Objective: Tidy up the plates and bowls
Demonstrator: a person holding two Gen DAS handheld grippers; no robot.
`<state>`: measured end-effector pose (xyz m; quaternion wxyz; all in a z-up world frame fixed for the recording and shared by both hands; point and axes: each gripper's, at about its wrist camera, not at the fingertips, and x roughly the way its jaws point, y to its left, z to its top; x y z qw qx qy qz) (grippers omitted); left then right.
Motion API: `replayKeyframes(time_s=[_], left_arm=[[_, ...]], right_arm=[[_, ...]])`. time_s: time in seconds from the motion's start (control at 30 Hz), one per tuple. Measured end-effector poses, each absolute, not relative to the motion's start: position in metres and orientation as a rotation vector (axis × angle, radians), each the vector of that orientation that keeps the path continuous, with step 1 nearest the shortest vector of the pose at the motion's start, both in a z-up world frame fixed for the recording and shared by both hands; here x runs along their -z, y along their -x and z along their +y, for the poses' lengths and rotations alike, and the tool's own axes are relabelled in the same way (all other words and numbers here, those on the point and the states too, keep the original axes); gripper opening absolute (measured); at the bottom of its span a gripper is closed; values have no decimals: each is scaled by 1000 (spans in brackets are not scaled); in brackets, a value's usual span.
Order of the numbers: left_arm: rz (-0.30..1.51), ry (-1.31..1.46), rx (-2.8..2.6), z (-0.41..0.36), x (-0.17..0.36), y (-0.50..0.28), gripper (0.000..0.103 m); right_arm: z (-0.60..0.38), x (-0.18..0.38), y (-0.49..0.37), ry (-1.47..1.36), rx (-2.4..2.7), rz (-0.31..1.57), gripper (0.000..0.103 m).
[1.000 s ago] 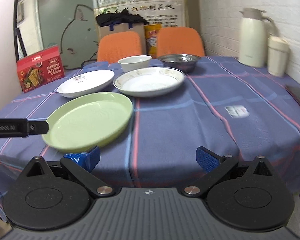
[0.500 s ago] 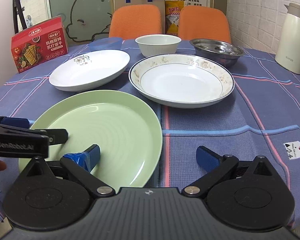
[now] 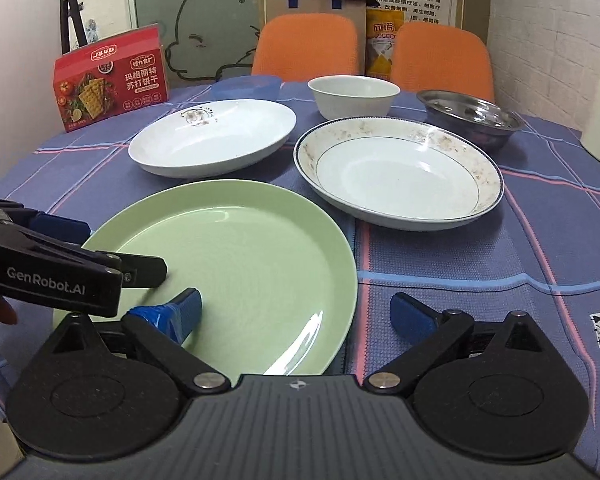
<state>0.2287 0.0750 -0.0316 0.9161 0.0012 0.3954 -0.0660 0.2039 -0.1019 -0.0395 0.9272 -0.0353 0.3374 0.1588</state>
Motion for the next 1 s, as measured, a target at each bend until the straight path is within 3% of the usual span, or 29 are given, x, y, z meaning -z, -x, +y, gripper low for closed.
replayKeyframes(time_s=[0.1,0.17,0.2,0.37,0.67,1.0], left_arm=[[806,-1,174,75,30,-224,82],[792,12,227,72,28,-219,55],[789,20,237,71,28,-217,51],[808,56,202,69,25,-214,45],[781,121,103,111,4,-187,45],[812,127,1,155,22,-198,45]], right_arm=[[-97,41,-199,72,-350,675,83],[-94,42,-197,71,-372,655,80],[-92,42,-196,69,-366,650,80],[-89,40,-191,38,-330,646,78],[-55,21,-177,38,-395,576,77],[-7,40,-201,57,-479,632,76]])
